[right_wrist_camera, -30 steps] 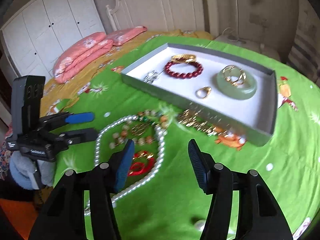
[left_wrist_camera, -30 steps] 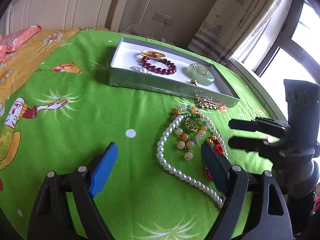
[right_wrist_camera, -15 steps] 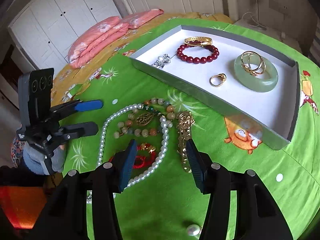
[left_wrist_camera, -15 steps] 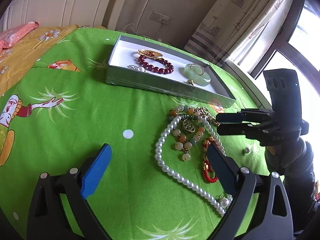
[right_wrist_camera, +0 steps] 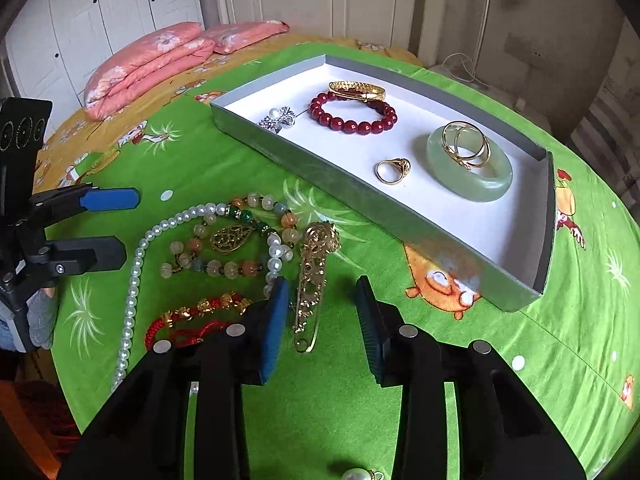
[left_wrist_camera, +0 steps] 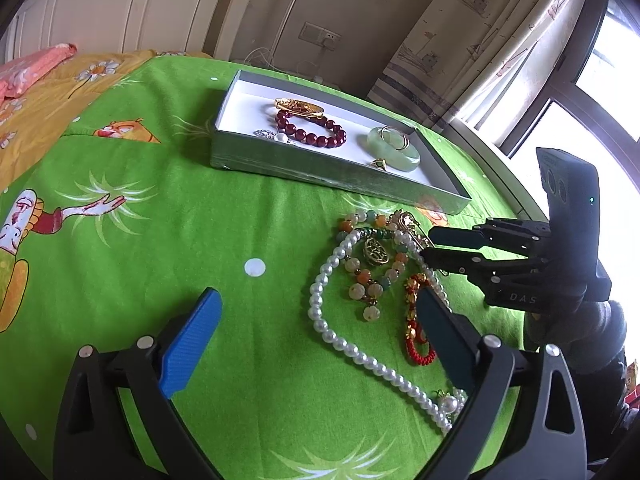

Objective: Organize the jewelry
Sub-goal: 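Move the right tool over the necklace pile toward the gold safety-pin brooch, then grasp the gold safety-pin brooch with the right tool while the left tool grasps the pearl necklace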

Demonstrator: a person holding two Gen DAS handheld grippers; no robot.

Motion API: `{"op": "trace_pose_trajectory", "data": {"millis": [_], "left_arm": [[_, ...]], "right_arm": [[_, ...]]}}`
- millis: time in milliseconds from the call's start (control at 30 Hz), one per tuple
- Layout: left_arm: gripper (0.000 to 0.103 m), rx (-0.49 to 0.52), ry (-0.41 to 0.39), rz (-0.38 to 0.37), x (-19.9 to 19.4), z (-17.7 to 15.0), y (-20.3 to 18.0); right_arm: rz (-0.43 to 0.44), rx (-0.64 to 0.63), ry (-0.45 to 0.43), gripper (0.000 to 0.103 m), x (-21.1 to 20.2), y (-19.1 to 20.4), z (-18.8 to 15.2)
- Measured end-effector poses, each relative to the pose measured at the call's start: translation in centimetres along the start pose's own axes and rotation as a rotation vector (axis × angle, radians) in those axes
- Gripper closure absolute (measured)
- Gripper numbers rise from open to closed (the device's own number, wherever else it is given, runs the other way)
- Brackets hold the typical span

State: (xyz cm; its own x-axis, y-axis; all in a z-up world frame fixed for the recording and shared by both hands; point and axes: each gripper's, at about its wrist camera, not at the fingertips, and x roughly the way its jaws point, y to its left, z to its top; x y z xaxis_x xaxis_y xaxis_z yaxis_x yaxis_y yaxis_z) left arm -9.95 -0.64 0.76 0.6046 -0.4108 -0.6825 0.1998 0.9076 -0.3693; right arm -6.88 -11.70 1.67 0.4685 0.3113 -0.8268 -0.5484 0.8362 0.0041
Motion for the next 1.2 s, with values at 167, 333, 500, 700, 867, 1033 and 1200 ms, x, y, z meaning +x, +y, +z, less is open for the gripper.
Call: {"op": "trace_pose_trajectory", "data": {"millis": [167,333,500,700,867,1033,1200], "left_arm": [[0.006,0.023,0.011,0.024,0.1,-0.1,-0.4],[0.016,0.129,0.049,0.057,0.6,-0.3,-2.3],[0.026,0.189,0.078,0.065,1.7,0.1,-3.3],[0.045,0.143,0.069,0.04,2.7,1.8,-2.0],[0.052,0.175,0.073,0.037,3.3,2.3,-2.2],[0.096,0.267,0.106,-0.018,3.7,2.2,-3.6],[0.096,0.32,0.025,0.015,1.6,1.9,-5.6]], "right_arm": [[-0.022,0.014,-0.008,0.088,0.5,0.8,0.6],[-0.044,0.064,-0.057,0.089,-1.3,0.5,-1.2],[-0.001,0.164,-0.139,0.089,-5.0,-1.1,-3.9],[0.004,0.226,-0.247,0.089,-8.9,-2.0,-5.7],[0.037,0.245,-0.264,0.089,-9.2,-2.2,-6.4],[0.058,0.259,-0.261,0.089,-8.7,-2.0,-7.0],[0.065,0.279,-0.279,0.089,-9.1,-2.3,-7.5]]}}
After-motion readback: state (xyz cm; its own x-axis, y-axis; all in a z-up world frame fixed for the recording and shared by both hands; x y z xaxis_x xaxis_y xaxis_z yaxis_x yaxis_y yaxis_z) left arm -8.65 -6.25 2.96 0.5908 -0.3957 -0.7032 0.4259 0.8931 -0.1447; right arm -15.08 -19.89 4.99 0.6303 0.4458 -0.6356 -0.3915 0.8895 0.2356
